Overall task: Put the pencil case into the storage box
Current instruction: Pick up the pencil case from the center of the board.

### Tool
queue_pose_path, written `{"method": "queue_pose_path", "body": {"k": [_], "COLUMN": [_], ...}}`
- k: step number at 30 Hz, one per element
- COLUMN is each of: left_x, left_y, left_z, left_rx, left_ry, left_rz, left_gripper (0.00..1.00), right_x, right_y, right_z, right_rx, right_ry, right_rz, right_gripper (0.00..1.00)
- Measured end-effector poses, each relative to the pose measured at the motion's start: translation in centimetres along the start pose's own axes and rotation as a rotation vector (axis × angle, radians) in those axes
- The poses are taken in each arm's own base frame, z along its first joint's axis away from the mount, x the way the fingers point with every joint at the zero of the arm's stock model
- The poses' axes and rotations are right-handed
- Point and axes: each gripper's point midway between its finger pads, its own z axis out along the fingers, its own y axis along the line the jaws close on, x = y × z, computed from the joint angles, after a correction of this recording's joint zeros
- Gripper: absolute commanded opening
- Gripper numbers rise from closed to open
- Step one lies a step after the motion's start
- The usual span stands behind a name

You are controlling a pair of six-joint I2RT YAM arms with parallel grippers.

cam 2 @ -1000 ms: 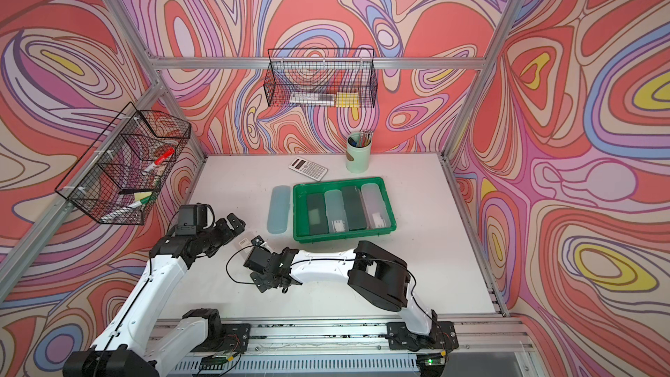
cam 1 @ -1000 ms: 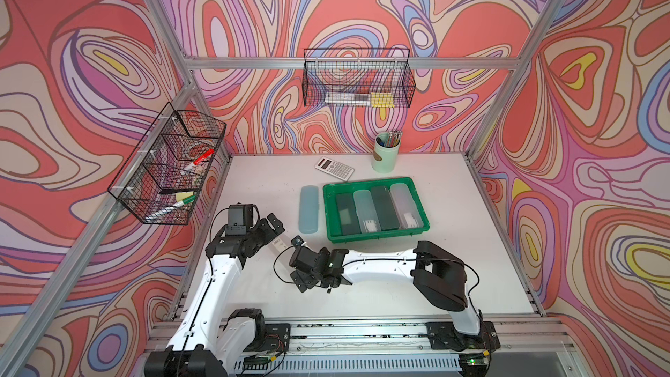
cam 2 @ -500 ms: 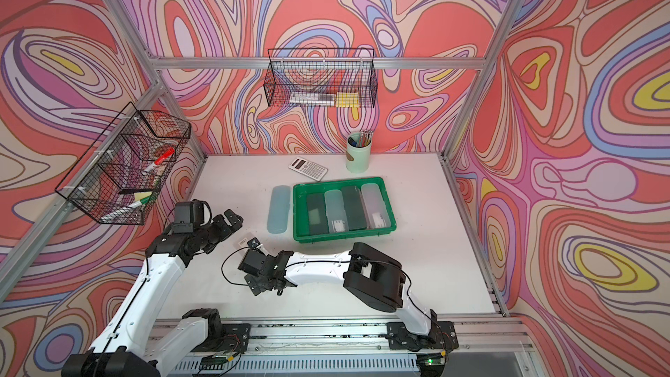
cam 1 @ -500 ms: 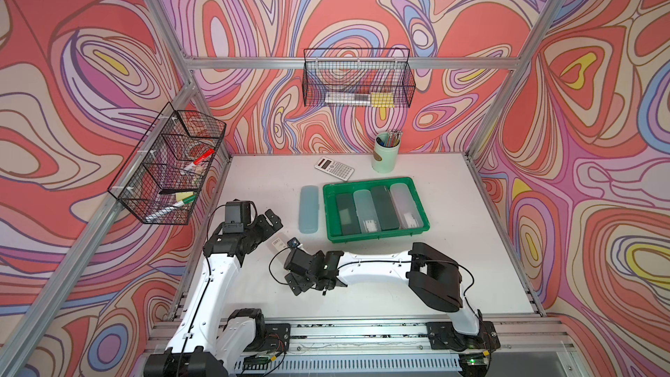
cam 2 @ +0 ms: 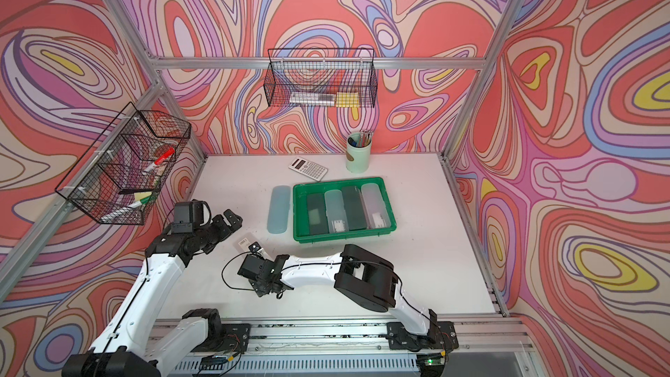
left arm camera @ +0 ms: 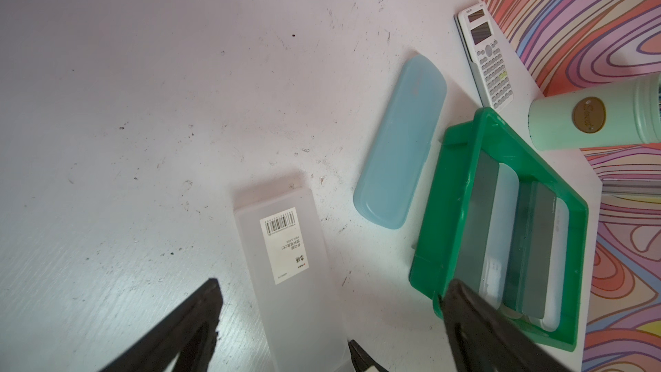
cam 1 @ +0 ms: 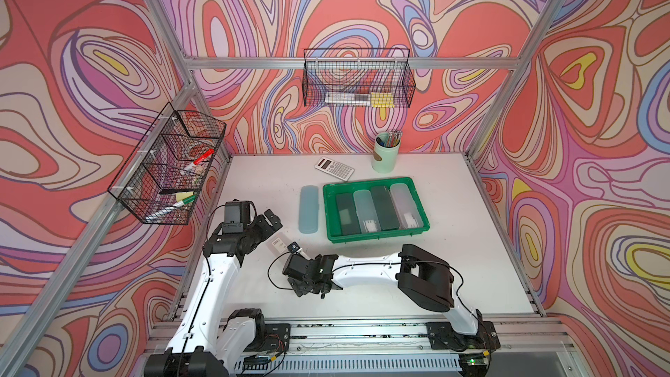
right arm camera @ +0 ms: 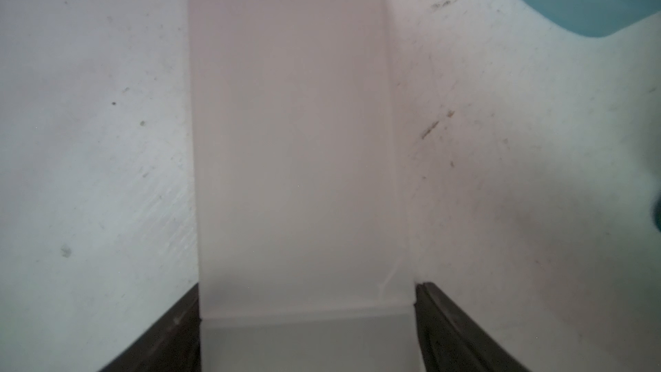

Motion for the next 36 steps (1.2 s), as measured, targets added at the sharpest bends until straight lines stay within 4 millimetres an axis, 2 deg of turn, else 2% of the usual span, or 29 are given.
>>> {"method": "queue_pose_path", "body": {"k": [8, 11, 15, 20, 25, 29, 32, 36], "left_x": [-1.9, -2.2, -2.0, -1.9, -2.7, -2.8, -2.6, -2.1], "left_y": [-0.5, -0.8, -0.7, -0.9, -1.9, -2.9, -3.6, -5.3], "left_z": [-2.7, -3.2, -3.3, -3.7, -5.1, -5.7, -5.6, -4.9], "left_rx": [-0.019, -0.011, -0.013, -0.011, 0.023, 0.071, 0.102, 0.138], "left_ry": [-0.083, -0.093, -0.084, -0.075, -0.109, -0.106, -0.080, -0.035], "left_rz": [0.033, 0.033, 0.031, 0.024, 0.027, 0.013, 0.000, 0.028], "left_gripper": [0.99, 0.99, 0.99, 0.99, 0.99, 0.99, 0.99, 0.99], "right_x": [0.2, 0.5, 0.6, -1.2, -3.5, -4.7, -5.5, -6.7], "right_y": [-0.6, -1.2, -2.0, -2.3, -2.8, -3.8, -5.0, -8.1], "right_z": [-0.3, -0.7, -1.8, -4.6, -7.7, -9.4, -10.0, -10.4], "right_rx": [0.011, 0.026, 0.042, 0.032, 0.032, 0.056, 0.072, 0.109], "right_ry": [-0.032, -0.035, -0.047, -0.113, -0.195, -0.236, -0.249, -0.259], "right_rz": [0.002, -0.002, -0.005, 0.009, 0.033, 0.046, 0.063, 0.106], "right_gripper": [0.71, 0.62, 0.59, 0.59, 0.57, 0.57, 0.56, 0.55]}}
